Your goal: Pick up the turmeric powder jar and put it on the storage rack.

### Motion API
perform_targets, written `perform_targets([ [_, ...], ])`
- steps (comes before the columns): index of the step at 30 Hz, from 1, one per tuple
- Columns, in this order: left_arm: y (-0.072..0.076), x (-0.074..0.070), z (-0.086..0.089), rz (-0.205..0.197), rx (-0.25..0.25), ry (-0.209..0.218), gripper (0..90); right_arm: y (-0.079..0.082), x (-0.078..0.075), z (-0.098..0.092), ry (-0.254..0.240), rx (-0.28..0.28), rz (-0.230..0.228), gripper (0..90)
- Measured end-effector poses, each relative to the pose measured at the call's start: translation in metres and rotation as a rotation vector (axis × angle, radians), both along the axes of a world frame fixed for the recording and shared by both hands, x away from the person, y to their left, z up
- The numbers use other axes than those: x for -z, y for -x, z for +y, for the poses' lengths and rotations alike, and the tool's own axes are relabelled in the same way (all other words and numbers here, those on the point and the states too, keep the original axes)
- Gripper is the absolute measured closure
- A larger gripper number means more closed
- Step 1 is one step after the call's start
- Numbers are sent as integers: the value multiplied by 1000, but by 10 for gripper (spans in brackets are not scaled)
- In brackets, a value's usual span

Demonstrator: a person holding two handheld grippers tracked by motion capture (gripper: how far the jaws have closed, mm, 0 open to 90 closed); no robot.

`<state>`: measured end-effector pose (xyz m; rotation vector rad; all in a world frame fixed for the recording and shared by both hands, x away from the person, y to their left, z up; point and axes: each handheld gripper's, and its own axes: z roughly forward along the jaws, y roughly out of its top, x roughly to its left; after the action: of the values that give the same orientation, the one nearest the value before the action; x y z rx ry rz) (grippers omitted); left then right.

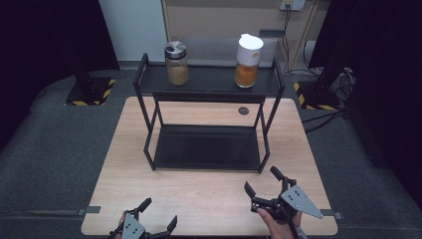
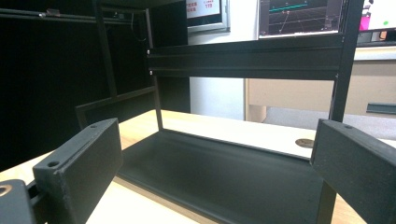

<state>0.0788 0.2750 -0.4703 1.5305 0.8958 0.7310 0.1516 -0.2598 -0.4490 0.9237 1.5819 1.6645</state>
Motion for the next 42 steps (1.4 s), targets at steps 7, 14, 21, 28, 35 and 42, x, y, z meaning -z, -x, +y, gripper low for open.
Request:
perform_targets([
  [7,-1,-1,1,-4,-5,-1,19,2,6,-4,-8,-4,-2,22],
  [14,-1,-2,2,-7,-11,-1,19,5,14,-8,-11,-3,-2,22],
  [21,-1,-2,3,-8,-18,-6,19,9,24,-12,-17,4,0,24],
  [28,-3,-2,4,-7,-18,-10,19,9,29,-13,-20,2,11,24],
  [35,-4,-2,2,-5,-16,-13,19,8,31,-15,-24,2,14,26],
  [42,-4,-3,1,-5,-15,-18,19,9,33,-17,-34,1,14,27],
])
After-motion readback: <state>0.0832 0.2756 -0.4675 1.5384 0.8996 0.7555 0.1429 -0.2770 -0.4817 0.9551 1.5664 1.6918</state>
